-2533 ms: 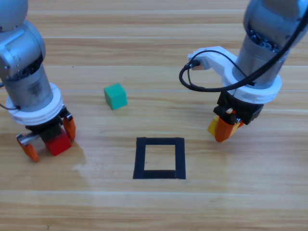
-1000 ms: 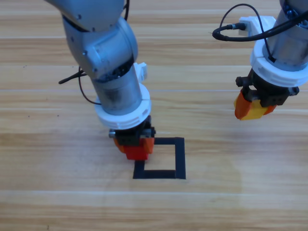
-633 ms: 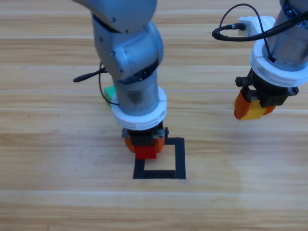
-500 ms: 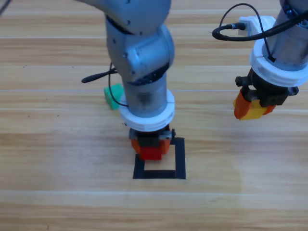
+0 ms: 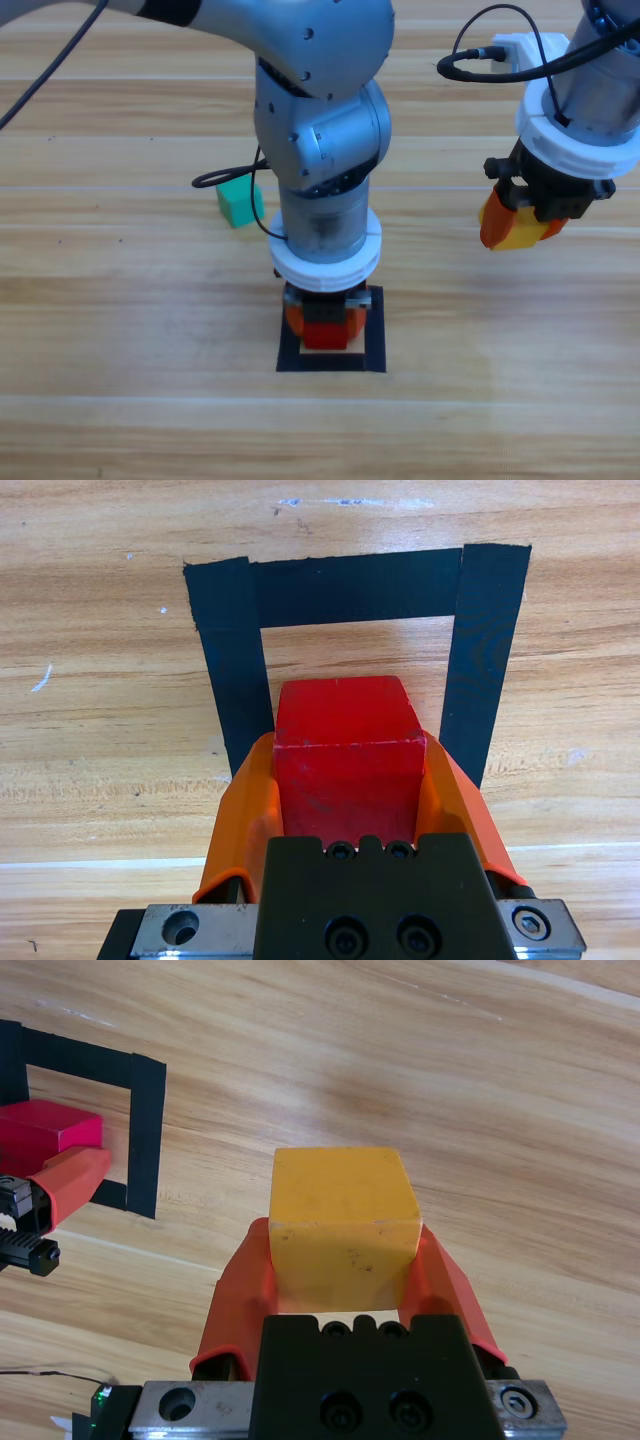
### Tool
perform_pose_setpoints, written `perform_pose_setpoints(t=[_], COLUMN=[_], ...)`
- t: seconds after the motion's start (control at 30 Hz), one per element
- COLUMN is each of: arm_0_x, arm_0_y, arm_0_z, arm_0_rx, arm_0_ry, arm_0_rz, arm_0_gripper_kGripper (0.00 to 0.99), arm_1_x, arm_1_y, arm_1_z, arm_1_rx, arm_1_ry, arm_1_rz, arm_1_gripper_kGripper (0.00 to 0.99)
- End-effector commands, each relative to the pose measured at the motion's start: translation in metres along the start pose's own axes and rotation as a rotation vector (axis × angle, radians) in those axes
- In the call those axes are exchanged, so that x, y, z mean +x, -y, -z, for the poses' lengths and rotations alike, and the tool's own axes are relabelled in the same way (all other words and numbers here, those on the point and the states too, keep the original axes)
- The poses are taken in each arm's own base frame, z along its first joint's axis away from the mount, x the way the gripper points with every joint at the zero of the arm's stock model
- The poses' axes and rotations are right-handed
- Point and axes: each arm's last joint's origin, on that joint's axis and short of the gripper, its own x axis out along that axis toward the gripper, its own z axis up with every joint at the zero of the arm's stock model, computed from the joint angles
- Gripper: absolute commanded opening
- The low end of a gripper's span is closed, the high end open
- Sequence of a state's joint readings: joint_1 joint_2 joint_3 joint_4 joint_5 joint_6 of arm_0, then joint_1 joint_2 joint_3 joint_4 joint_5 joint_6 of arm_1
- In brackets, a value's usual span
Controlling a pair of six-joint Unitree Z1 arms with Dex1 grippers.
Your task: Stack the blocks in the rectangular block: red at the bottom, yellow in the middle, green on top
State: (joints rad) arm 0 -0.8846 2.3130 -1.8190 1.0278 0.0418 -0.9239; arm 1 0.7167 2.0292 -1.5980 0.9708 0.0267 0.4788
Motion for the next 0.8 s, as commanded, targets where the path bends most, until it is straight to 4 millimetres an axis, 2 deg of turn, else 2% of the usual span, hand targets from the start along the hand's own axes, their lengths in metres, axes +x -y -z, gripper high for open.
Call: perform_pose_setpoints(t=[0.03,0.8], arm_0_x=[0.0165,0.0182], arm_0_y=[0.0093,0.0144], arm_0_z=[0.0041,0.0126], arm_0_rx=[0.001,0.002], arm_0_ry=[-0.009,-0.013], arm_0_rz=[-0.034,-0.047], arm_0_gripper_kGripper=[0.04,0.04], arm_1_x=[-0.0116,-0.0087], arm_1_y=[0.0068,0.0064], arm_1_z=[0.0012,0.0002], arm_1_rx=[0.015,0.012], arm_1_ry=[0.011,0.005], arm_1_rz=[-0.01,-0.008], arm_1_gripper_kGripper=[0.0,0.0])
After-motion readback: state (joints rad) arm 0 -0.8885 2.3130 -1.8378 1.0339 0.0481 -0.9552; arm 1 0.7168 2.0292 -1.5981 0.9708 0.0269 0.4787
